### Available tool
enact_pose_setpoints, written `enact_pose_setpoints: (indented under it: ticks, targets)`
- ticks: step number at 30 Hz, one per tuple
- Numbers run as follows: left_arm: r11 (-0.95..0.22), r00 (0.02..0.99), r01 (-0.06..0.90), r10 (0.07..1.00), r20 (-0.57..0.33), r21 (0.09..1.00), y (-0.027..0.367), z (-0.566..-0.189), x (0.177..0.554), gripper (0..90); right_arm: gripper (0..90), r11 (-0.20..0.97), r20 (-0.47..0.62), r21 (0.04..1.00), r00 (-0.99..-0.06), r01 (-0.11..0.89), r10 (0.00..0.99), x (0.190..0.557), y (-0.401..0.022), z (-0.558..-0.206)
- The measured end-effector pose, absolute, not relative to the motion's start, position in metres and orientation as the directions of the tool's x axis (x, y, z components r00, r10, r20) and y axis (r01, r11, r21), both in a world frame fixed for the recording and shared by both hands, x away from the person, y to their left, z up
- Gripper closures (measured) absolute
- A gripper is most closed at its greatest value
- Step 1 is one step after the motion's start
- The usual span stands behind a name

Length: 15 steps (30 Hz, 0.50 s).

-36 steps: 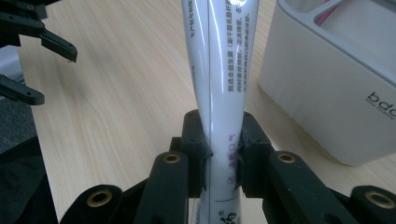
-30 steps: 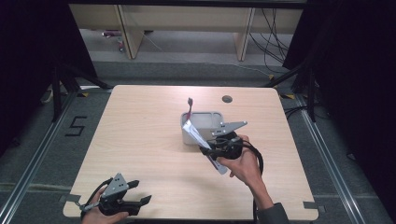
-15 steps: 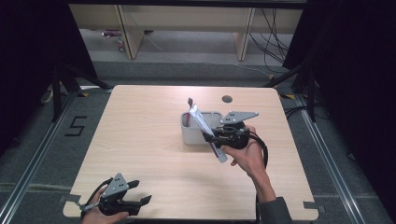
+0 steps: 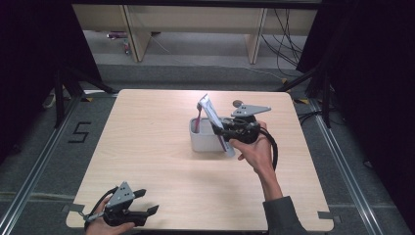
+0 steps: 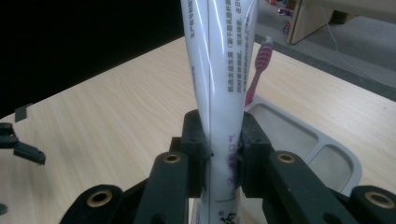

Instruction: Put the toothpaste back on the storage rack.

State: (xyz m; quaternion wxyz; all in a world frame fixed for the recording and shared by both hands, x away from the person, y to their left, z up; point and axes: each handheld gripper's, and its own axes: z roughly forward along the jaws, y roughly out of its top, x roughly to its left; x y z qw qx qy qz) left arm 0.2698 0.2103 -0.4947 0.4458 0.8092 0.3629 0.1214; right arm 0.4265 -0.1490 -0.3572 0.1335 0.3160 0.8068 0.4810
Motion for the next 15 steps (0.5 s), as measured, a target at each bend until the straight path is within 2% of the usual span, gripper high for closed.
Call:
enact_pose_setpoints:
  ticks: [4, 15]
  targets:
    - [-0.345, 0.712, 0.480, 0.691, -0.128, 0.807, 0.210, -0.495, 0.270, 27.1, 75.9, 0.327, 0.067, 0.875, -0.758, 0.357, 0.649, 0.436, -0.147, -0.355]
    - [-0.350, 0.713, 0.481, 0.690, -0.126, 0.804, 0.210, -0.494, 0.269, 27.1, 75.9, 0.279, 0.085, 0.886, -0.720, 0.371, 0.689, 0.467, -0.137, -0.354]
